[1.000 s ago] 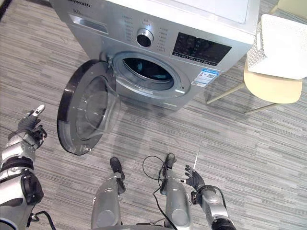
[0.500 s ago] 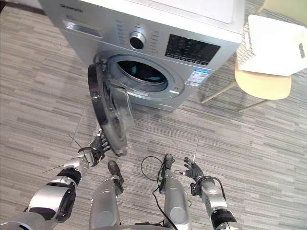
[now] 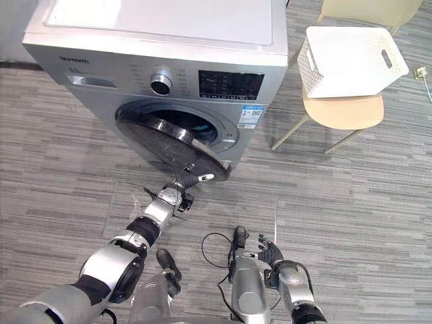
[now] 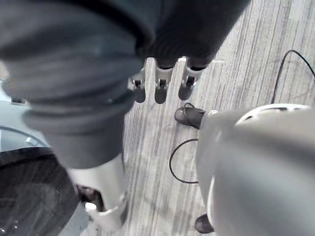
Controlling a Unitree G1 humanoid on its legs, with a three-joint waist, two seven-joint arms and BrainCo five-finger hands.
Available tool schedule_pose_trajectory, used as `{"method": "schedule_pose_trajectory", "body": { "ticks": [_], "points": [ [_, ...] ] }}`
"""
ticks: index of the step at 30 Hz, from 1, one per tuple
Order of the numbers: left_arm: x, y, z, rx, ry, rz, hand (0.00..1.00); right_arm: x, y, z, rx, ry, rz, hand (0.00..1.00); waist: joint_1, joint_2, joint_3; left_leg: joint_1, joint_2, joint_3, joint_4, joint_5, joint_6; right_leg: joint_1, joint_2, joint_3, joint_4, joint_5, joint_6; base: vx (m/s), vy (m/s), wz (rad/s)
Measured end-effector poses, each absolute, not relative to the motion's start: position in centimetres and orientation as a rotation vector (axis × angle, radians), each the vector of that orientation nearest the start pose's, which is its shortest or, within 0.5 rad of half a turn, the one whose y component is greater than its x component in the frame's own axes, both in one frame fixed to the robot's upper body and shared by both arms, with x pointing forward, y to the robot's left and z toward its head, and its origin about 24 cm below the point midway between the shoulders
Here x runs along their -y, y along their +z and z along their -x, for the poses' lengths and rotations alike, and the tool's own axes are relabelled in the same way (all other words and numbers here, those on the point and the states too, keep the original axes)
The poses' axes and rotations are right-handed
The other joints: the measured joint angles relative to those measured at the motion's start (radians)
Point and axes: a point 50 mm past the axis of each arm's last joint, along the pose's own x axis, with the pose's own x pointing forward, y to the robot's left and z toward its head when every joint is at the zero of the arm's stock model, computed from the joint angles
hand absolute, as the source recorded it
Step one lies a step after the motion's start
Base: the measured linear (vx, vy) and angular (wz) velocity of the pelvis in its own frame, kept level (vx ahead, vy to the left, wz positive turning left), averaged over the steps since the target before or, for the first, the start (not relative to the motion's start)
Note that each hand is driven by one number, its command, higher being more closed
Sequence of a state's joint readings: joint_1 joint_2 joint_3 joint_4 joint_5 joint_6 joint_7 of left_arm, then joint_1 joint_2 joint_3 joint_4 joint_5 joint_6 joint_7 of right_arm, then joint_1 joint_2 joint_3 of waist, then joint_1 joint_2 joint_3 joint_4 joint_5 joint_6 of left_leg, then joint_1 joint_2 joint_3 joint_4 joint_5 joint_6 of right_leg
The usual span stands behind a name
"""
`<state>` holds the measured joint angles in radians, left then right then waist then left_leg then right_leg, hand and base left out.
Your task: Pick up the laundry basket with both hands and put the clothes into the washing machine.
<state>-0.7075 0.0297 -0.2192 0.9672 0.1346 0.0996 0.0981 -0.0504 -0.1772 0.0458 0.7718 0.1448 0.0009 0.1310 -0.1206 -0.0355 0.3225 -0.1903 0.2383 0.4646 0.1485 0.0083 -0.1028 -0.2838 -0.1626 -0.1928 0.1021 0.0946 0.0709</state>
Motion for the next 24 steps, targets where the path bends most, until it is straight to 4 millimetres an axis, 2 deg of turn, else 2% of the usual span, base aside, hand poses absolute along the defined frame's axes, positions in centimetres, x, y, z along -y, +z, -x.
{"method": "schedule_pose_trajectory", "body": {
  "ticks": [1,5,9,13,15,19,22,24],
  "points": [
    [-9.0,1.9,-35.2,-0.318,-0.207,-0.459,0.00,19.4,-10.4,-19.9,-0.718,0.055,0.004,0.00,-0.002,0.002,-0.004,0.005,-0.001,0.000,-0.007,0.002,-0.001,0.002,0.001,-0.002,0.000,0.012,-0.010,0.06,0.027,0.06],
    [-9.7,2.4,-35.6,-0.278,-0.208,-0.519,0.00,19.6,-10.2,-20.0,-0.690,0.043,0.003,0.00,-0.006,0.004,-0.006,0.009,-0.015,0.003,-0.037,0.013,0.001,-0.006,-0.007,-0.004,-0.001,0.016,-0.005,0.04,0.028,0.02],
    [-10.1,6.2,-37.8,-0.139,-0.152,-0.652,0.00,19.3,-9.4,-20.8,-0.621,0.039,0.023,0.00,-0.007,0.003,-0.005,-0.032,-0.031,0.013,-0.039,0.016,0.006,-0.053,-0.020,0.009,-0.010,0.045,0.007,0.01,0.048,-0.04],
    [-10.1,9.4,-39.1,-0.030,-0.114,-0.659,0.00,18.4,-8.0,-21.9,-0.522,0.065,0.020,0.00,-0.018,-0.005,-0.001,-0.034,-0.033,0.061,-0.039,0.015,0.007,-0.073,-0.015,0.057,-0.042,0.079,0.015,0.00,0.035,-0.27],
    [-10.5,9.5,-39.2,-0.022,-0.100,-0.668,0.00,18.3,-7.8,-22.1,-0.506,0.062,0.012,0.00,-0.031,-0.008,0.000,-0.034,-0.031,0.072,-0.036,0.012,0.009,-0.073,-0.011,0.065,-0.056,0.085,0.012,0.00,0.005,-0.22],
    [-10.2,9.5,-39.1,-0.003,-0.129,-0.723,0.00,18.7,-7.8,-22.0,-0.509,0.041,-0.003,0.00,-0.035,-0.026,0.010,-0.036,-0.025,0.094,-0.010,-0.007,0.013,-0.075,-0.006,0.088,-0.074,0.085,0.012,-0.01,-0.004,-0.22],
    [-9.6,8.7,-38.6,0.050,-0.262,-0.996,0.00,19.9,-7.8,-21.7,-0.513,0.000,0.000,0.00,-0.035,-0.027,0.011,-0.062,-0.010,0.093,0.041,-0.031,0.018,-0.082,-0.005,0.089,-0.081,0.087,0.015,-0.03,-0.003,-0.05],
    [-10.8,8.4,-38.6,0.069,-0.322,-1.208,0.00,21.2,-7.2,-22.2,-0.491,-0.033,0.017,0.00,-0.036,-0.034,0.021,-0.100,0.002,0.089,0.084,-0.044,0.024,-0.102,-0.005,0.093,-0.080,0.093,0.024,-0.05,-0.003,-0.01]
  ]
}}
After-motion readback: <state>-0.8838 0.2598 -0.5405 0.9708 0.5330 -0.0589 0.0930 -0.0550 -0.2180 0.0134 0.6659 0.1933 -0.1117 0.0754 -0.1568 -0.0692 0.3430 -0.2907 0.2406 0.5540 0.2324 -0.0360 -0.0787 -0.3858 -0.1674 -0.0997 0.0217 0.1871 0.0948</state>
